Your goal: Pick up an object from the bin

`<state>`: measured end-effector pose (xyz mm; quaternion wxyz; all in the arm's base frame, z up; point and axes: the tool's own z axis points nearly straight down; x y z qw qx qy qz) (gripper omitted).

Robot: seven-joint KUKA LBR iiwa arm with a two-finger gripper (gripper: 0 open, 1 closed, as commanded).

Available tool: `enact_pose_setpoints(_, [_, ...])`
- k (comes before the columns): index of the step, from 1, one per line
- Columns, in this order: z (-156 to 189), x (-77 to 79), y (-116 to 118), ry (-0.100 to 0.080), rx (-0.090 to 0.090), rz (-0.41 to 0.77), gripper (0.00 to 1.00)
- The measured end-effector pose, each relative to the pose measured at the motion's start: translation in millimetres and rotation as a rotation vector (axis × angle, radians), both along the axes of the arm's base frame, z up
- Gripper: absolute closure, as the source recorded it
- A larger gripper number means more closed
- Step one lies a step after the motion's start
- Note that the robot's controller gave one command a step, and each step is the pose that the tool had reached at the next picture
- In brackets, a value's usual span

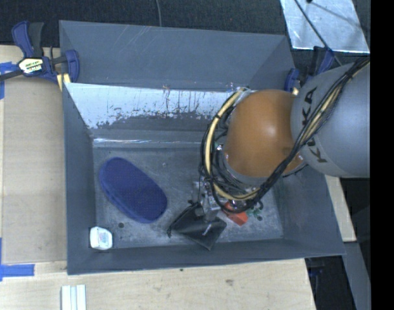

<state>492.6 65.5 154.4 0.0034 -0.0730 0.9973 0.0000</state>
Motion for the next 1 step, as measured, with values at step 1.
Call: enact_pose_setpoints(1, [24.6, 1.4, 0.1, 0.000, 0.000, -0.001, 1.00])
